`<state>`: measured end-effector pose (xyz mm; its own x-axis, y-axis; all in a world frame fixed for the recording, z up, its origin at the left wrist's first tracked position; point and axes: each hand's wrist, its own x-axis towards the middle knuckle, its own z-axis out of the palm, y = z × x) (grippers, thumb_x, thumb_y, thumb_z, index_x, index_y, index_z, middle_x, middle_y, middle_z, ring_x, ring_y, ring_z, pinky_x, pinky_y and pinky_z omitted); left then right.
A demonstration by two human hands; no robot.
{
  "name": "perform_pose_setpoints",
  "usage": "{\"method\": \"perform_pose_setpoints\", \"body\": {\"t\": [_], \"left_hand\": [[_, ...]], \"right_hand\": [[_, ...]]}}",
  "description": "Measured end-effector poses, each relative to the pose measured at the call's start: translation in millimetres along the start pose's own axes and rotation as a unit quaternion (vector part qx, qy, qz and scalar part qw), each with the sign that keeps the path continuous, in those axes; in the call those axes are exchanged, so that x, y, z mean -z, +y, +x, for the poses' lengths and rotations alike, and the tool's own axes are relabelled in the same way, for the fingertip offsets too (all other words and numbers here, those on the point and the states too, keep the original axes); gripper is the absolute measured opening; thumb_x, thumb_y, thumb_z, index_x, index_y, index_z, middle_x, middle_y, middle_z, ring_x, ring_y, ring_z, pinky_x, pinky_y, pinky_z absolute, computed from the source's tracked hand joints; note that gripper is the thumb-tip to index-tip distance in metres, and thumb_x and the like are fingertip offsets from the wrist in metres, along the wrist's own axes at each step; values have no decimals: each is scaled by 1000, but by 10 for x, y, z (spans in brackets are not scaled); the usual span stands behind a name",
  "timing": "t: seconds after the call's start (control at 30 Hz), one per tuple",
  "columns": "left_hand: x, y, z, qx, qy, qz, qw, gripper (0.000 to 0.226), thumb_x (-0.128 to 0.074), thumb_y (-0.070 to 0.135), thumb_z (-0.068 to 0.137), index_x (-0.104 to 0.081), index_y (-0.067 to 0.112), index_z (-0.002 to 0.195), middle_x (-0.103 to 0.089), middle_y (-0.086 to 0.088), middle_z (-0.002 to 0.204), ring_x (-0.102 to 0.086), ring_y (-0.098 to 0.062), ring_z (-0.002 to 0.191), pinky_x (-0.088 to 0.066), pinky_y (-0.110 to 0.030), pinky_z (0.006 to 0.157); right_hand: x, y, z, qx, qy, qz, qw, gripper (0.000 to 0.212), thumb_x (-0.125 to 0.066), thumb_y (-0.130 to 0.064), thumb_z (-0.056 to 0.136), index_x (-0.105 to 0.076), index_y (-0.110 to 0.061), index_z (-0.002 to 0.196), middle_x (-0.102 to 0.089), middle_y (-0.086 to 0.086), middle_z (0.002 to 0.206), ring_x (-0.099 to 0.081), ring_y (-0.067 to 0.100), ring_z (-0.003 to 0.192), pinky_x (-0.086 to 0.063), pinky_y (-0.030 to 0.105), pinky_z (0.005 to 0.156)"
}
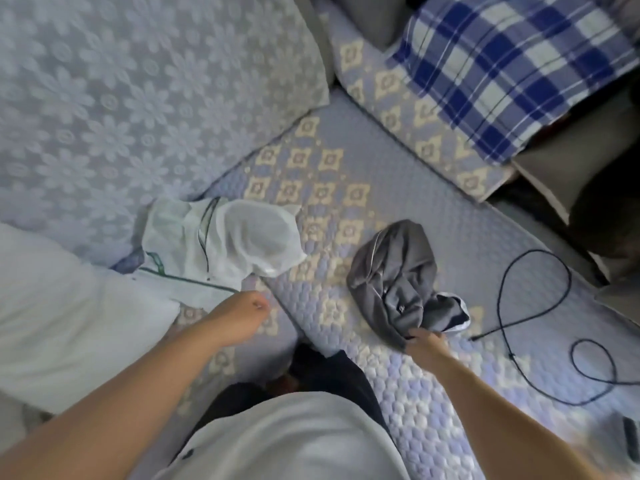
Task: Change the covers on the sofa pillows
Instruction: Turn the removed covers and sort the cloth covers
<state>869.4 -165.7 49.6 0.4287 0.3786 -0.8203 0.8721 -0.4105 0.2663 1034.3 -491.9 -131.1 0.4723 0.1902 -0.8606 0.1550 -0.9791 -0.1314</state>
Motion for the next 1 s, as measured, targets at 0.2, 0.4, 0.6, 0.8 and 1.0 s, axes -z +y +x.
{"method": "perform_pose_setpoints", "body": {"t": [0.2, 0.4, 0.6, 0.8, 1.0], "left_hand": [[-119, -244, -26, 76, 20, -21, 997, 19, -50, 24, 99, -68, 30, 99, -71, 0, 110, -67, -22, 101, -52, -35, 91], [-425, -112, -67, 73, -13, -155, 985, 17, -54, 21, 94, -70, 21, 101, -73, -3, 93, -70, -21, 79, -48, -30, 72], [-655, 342, -116, -19, -58, -196, 979, 34, -64, 27, 96, -57, 26, 130, -66, -2, 113, -68, -18, 93, -53, -30, 78], [-628, 886, -372, -297, -41, -7, 954, 108, -80, 51, 74, -8, 47, 155, -12, 23, 150, -22, 0, 142, -25, -21, 113], [-659, 1380, -795, -431, 140, -123, 883, 53, -73, 42, 82, -50, 33, 128, -52, 13, 132, -50, 2, 121, -43, -25, 104]], "right_hand": [[58, -105, 241, -30, 8, 149, 988, 38, -48, -9, 101, -52, 0, 137, -63, 9, 113, -63, 19, 90, -55, 27, 87], [415, -232, -138, -26, 103, 305, 946, 17, -62, -13, 92, -73, -17, 81, -69, 8, 83, -64, 26, 80, -54, 35, 76], [1280, -350, -1586, 180, 45, 505, 843, 17, -62, 6, 93, -67, 3, 109, -66, 17, 82, -56, 25, 71, -48, 33, 68], [1974, -547, -2930, 339, 45, 660, 669, 16, -58, -2, 89, -59, 4, 104, -59, 12, 77, -54, 18, 61, -53, 28, 62], [2149, -879, -3408, 354, 27, 724, 591, 23, -57, -2, 94, -58, -14, 75, -57, 3, 69, -62, 14, 62, -58, 30, 67]]}}
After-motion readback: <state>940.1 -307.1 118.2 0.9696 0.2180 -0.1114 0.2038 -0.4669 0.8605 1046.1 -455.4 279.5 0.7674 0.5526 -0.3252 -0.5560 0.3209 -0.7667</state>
